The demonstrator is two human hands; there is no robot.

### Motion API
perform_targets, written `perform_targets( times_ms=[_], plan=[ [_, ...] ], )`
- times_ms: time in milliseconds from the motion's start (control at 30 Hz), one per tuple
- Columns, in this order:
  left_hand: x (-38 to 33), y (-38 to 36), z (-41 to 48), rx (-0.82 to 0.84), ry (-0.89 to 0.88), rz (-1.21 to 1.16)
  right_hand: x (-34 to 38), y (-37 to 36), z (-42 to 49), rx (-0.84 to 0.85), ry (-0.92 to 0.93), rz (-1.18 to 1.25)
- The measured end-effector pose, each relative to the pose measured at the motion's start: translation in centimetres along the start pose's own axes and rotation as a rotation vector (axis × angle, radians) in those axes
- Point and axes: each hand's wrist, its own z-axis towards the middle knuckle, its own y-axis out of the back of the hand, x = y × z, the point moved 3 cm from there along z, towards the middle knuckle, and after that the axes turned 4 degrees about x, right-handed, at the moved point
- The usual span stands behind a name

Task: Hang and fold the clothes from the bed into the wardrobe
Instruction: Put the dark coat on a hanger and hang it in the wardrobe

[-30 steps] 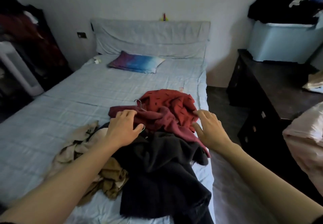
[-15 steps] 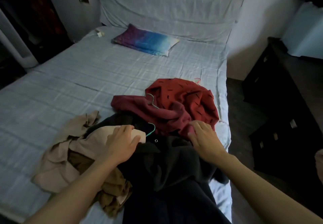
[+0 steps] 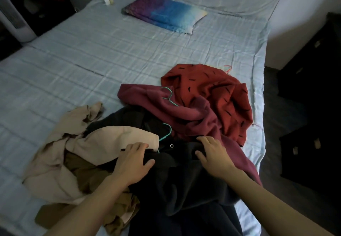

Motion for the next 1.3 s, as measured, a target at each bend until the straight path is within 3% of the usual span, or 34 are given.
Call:
perform_targets(
  times_ms=[200, 400, 733, 1033, 1300],
  plan=[
    [0.9, -5.0, 1.4, 0.209, 0.009, 0.143, -0.8, -5.0, 3.0, 0.121, 0.004, -0.009],
    [1.0, -8.0, 1.9, 0.140, 0.034, 0.111, -0.6, -11.0, 3.3, 0.269, 0.027, -0.053],
    [1.3, -11.8, 0.7, 0.105, 0.009, 0.148, 3.0, -15.2, 3.8, 0.192, 0.142, -0.220],
    [2.8, -10.9, 0.9, 0.049, -0.026, 0.079, 6.0, -17.5, 6.5, 0.289, -0.005, -0.106],
    [4.3, -8.6, 1.1, -0.003, -0.072, 0.101, 6.7, -19.0, 8.1, 0.219, -0.074, 0.002]
  ],
)
